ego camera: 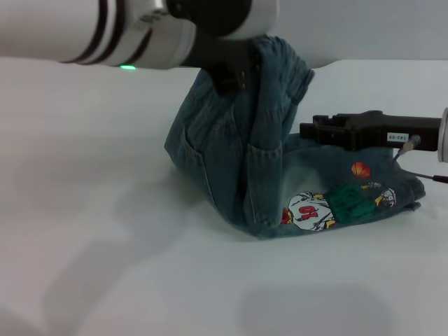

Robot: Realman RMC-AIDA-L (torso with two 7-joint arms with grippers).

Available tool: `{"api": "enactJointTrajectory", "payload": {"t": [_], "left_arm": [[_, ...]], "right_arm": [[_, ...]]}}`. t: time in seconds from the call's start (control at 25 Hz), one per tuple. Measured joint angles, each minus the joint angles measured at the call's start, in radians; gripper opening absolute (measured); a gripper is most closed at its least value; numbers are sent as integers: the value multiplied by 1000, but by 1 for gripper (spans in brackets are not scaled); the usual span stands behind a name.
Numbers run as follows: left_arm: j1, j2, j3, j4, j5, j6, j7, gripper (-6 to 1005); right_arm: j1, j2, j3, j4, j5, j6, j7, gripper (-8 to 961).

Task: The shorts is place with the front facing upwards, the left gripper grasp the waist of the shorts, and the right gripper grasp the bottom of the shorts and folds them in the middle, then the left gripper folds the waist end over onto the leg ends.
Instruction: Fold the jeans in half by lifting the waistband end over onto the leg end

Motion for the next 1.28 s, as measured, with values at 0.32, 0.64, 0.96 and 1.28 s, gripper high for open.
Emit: {"api": "enactJointTrajectory", "payload": {"t": [0.32, 0.64, 0.96, 1.28], "left_arm": [[7, -4, 86, -2, -3, -33, -19, 147], [7, -4, 126, -2, -5, -61, -32, 157], [2, -6, 167, -2, -9, -97, -50, 168], [-15, -7, 244, -68, -3, -185, -91, 179]], "right_arm": [[14, 5, 18, -15, 1, 3, -4, 448], [29, 8, 61, -53, 2, 16, -8, 448], [34, 8, 69, -70, 3, 16, -8, 448], [8, 3, 92, -72, 3, 17, -8, 448]]}}
